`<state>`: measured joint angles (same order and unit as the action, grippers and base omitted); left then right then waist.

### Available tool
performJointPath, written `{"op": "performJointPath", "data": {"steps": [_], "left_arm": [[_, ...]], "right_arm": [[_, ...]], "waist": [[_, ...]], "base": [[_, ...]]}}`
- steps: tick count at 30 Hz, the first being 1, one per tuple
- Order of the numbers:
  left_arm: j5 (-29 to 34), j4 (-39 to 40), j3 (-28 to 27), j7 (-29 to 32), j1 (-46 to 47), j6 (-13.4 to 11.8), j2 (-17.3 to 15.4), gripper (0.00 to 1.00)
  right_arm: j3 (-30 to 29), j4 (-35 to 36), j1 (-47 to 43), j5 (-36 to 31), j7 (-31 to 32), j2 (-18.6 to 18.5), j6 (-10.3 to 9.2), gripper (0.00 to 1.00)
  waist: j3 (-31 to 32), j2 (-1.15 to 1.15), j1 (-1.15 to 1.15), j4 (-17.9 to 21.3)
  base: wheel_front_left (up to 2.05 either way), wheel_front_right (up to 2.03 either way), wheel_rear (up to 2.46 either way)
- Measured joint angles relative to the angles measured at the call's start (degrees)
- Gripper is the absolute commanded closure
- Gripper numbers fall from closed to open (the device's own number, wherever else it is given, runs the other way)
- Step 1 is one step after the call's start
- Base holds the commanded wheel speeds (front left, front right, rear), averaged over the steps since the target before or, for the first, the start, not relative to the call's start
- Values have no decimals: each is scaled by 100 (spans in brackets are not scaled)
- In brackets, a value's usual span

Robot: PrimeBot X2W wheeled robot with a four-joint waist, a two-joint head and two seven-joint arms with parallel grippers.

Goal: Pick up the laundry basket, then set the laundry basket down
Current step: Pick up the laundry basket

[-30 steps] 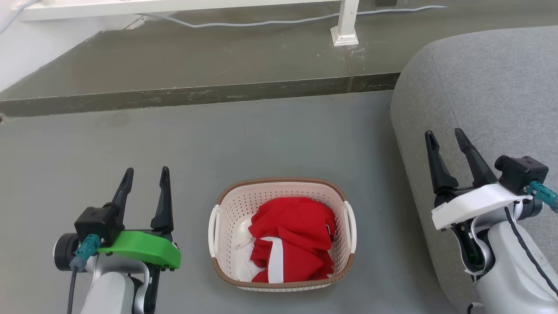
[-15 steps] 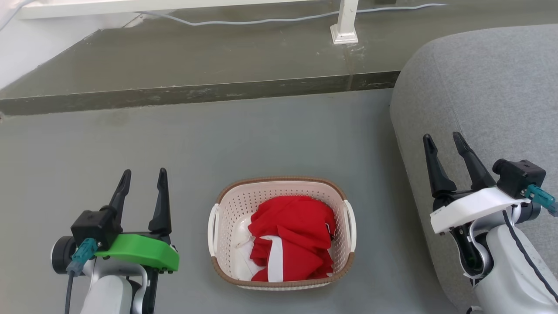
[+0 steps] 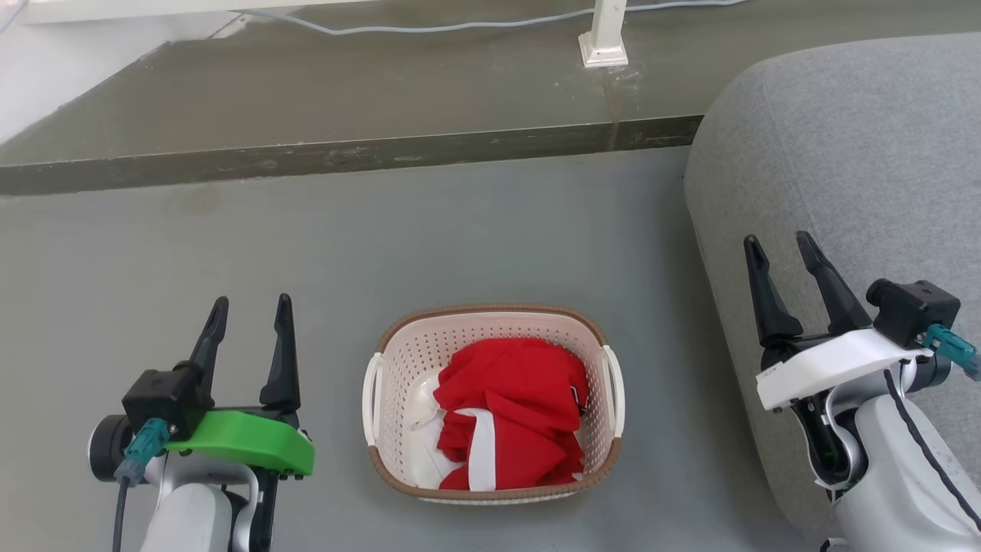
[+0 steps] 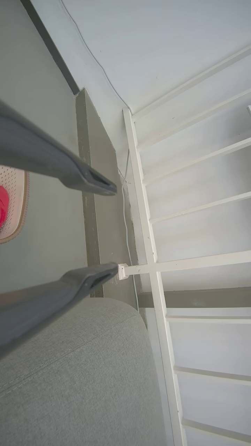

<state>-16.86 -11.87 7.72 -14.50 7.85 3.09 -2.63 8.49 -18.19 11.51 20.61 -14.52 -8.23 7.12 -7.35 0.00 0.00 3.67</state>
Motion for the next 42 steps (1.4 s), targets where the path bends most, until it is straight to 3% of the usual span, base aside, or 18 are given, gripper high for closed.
{"op": "performJointPath", "data": {"steps": [26,42], "left_arm": [[104,-274,277,0,463,96,12,0],[-23,-1243,526,-1,1315,147,33,0]], "right_arm": [[101,32,373,175,0,-1,0,0],[456,-646,831,467,0,-132,0,0]], "waist": [[-1223,0,0,67],[-2182,0,0,-1]], "base": [[0,0,0],[0,0,0]]}}
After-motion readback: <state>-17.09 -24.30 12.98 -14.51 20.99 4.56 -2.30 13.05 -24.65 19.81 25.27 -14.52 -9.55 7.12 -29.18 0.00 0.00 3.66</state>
